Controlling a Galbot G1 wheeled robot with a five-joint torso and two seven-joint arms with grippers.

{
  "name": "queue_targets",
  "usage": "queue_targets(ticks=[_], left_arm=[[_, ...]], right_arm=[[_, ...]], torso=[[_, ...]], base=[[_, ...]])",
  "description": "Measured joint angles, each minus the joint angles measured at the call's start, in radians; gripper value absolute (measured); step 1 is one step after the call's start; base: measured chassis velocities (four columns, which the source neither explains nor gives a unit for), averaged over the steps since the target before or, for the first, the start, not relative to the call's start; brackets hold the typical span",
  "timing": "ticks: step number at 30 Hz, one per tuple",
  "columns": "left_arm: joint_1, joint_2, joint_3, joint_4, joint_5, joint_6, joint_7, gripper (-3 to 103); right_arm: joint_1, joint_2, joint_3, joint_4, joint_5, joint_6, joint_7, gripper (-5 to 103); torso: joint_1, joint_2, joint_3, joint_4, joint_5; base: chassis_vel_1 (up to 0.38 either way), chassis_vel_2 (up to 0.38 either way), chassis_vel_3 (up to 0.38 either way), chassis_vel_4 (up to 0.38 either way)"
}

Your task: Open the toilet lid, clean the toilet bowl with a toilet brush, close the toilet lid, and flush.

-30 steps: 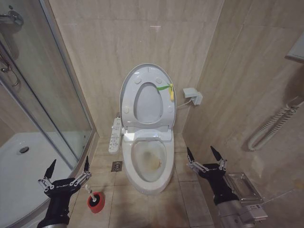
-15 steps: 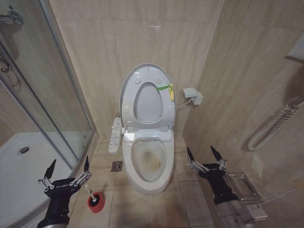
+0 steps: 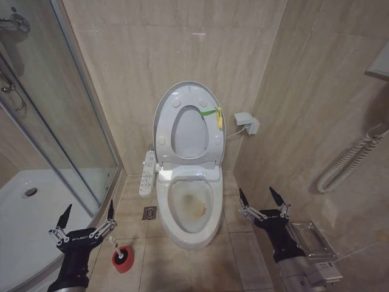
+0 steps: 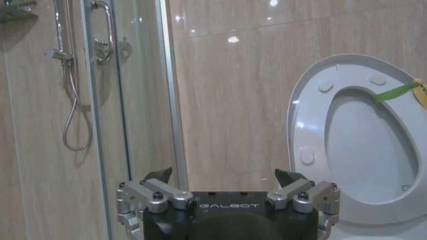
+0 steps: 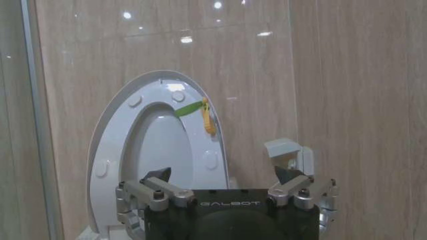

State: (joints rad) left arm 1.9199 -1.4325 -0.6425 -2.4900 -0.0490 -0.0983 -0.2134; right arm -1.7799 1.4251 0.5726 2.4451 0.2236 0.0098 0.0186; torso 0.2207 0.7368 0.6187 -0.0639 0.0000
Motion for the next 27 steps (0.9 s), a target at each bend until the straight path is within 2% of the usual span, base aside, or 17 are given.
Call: queue_targets(ticks=[18,21,22,24,25,26,27], left_arm=[[0.000,0.000,0.000,0.000,0.000,0.000,0.000,100],[-0.012,-0.005,0.000,0.004,-0.005,0.015,0.008,100],[-0.023,-0.011,0.000,0.010,-0.011,0.031,0.016,100],[-0.077,-0.036,0.000,0.039,-0.039,0.101,0.056,100],[-0.077,-0.036,0.000,0.039,-0.039,0.101,0.056,100],[-0.096,-0.046,0.001,0.050,-0.050,0.128,0.071,100],[-0.132,-0.064,0.001,0.069,-0.069,0.177,0.098,100]], right_arm=[[0.000,0.000,0.000,0.000,0.000,0.000,0.000,100],[0.000,0.000,0.000,0.000,0.000,0.000,0.000,100],[0.000,0.000,0.000,0.000,0.000,0.000,0.000,100],[0.000,0.000,0.000,0.000,0.000,0.000,0.000,100],[0.000,0.000,0.000,0.000,0.000,0.000,0.000,100],[0.000,0.000,0.000,0.000,0.000,0.000,0.000,100],[0.000,0.000,0.000,0.000,0.000,0.000,0.000,100]], torso=[[0.000,0.000,0.000,0.0000,0.0000],[0.000,0.000,0.000,0.0001,0.0003],[0.000,0.000,0.000,0.0000,0.0003],[0.000,0.000,0.000,0.0000,0.0001],[0.000,0.000,0.000,0.0000,0.0001],[0.000,0.000,0.000,0.0000,0.0002],[0.000,0.000,0.000,0.0000,0.0001]], base=[[0.000,0.000,0.000,0.000],[0.000,0.000,0.000,0.000],[0.000,0.000,0.000,0.000],[0.000,0.000,0.000,0.000],[0.000,0.000,0.000,0.000],[0.000,0.000,0.000,0.000],[0.000,0.000,0.000,0.000]])
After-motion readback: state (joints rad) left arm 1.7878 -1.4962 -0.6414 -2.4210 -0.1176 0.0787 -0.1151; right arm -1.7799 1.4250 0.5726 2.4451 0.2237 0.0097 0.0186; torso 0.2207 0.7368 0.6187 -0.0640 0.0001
